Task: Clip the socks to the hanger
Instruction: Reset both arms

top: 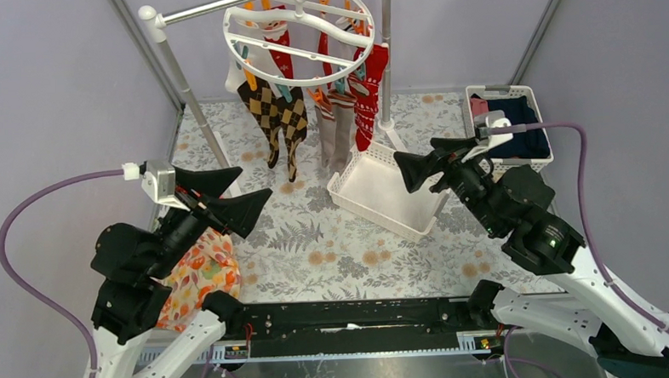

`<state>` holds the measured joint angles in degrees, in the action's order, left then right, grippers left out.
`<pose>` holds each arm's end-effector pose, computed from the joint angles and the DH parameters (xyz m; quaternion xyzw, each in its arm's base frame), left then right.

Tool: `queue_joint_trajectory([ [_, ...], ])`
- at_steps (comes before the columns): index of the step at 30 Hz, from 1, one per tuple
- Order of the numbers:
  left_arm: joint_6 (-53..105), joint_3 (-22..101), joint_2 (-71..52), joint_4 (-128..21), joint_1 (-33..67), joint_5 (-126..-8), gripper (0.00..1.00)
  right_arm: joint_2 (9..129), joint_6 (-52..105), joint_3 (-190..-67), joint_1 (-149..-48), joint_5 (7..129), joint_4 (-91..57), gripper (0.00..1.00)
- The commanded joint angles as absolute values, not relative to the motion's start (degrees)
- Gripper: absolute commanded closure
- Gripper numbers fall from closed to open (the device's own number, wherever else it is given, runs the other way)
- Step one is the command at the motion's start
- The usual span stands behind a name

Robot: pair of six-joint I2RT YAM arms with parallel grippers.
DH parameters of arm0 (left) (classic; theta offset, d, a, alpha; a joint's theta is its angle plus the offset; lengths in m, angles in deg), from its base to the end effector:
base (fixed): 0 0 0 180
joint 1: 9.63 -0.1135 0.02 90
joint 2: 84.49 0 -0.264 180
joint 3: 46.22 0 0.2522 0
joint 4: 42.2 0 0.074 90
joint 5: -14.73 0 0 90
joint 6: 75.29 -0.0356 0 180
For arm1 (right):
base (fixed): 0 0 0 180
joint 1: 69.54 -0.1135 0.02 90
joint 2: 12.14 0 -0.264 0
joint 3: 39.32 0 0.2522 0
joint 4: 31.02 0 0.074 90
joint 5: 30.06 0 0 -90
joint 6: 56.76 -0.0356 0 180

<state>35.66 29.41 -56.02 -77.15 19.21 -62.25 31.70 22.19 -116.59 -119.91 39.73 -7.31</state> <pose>0.0536 -0.0387 0.4473 0.1310 0.6163 -0.3901 0.6715 0.1025 0.1045 0.4534 -0.0872 0.6428 0.2871 0.7048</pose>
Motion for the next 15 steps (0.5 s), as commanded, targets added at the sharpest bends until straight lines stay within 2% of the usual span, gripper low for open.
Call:
queue_joint_trajectory([
  [1,32.86,32.39,-57.09,-80.27,19.38,-65.08,0.01,28.95,20.87,-116.88,-120.3,35.39,-11.35,0.0],
  [4,31.7,33.7,-56.76,-81.79,19.38,-66.95,0.01,28.02,21.0,-117.08,-120.34,32.59,-10.79,0.0],
  [9,28.71,38.4,-52.48,-86.35,19.46,-74.08,0.01,29.29,25.53,-120.08,-120.33,20.67,-9.66,0.0],
  [15,26.89,39.91,-46.88,-81.57,20.16,-86.75,0.01,35.72,44.05,-123.23,-120.28,-1.01,-24.18,0.0],
])
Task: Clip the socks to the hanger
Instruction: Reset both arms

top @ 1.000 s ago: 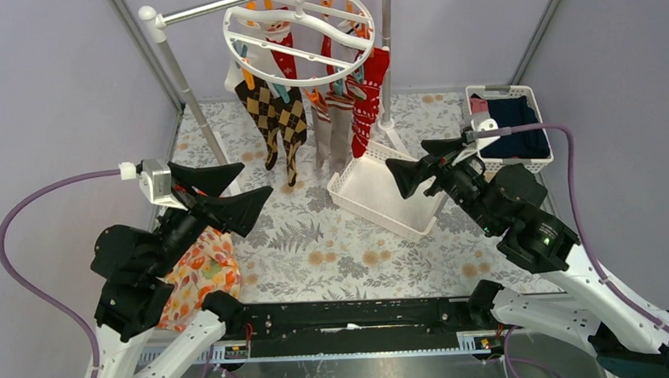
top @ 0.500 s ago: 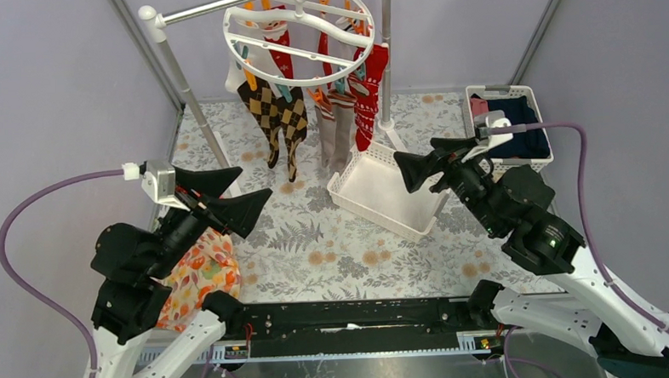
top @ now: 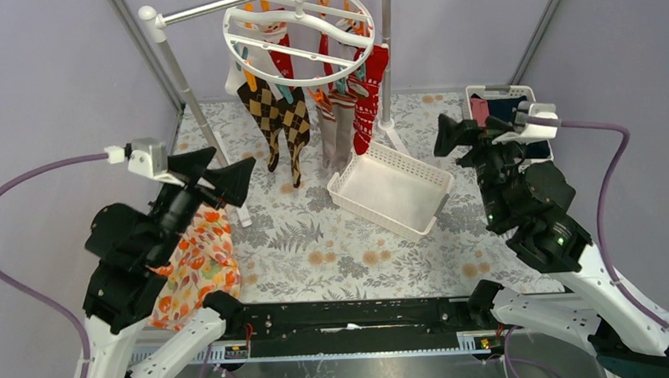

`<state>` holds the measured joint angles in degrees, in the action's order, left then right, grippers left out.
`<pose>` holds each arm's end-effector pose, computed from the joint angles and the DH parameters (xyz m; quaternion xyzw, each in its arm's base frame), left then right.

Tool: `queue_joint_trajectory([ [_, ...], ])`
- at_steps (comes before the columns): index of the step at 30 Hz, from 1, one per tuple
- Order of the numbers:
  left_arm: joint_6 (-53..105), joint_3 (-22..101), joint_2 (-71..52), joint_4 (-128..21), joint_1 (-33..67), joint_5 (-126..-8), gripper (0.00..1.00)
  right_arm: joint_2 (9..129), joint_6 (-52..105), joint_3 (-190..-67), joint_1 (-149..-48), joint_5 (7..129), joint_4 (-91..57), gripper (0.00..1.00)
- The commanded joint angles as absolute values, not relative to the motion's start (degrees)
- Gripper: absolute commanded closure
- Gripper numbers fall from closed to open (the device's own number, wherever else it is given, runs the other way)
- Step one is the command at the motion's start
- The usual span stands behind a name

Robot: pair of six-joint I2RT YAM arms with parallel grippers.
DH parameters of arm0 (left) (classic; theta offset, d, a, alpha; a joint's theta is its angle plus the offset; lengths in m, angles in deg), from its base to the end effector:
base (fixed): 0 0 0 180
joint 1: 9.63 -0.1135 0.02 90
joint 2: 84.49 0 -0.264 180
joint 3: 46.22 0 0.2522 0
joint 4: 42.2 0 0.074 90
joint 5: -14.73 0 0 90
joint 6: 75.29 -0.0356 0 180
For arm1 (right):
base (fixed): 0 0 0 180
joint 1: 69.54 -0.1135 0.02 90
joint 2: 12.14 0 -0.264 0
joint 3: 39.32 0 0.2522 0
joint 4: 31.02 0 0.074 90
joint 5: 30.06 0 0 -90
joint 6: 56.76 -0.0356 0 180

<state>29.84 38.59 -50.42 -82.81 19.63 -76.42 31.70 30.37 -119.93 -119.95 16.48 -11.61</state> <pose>0.0604 -0.0330 0.4759 0.0713 0.6380 -0.2837 0.7124 0.0997 0.0822 0.4771 0.0512 0.6238 0.1396 0.7673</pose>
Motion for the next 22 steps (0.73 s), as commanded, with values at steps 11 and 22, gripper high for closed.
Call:
queue_joint_trajectory([
  [11,20.56,46.04,-42.21,-78.84,20.17,-98.1,0.01,39.25,57.82,-125.75,-120.26,-4.46,-36.64,0.0],
  [22,19.22,47.53,-39.61,-77.53,20.17,-98.19,0.01,40.39,55.65,-125.92,-120.23,-1.09,-34.66,0.0],
])
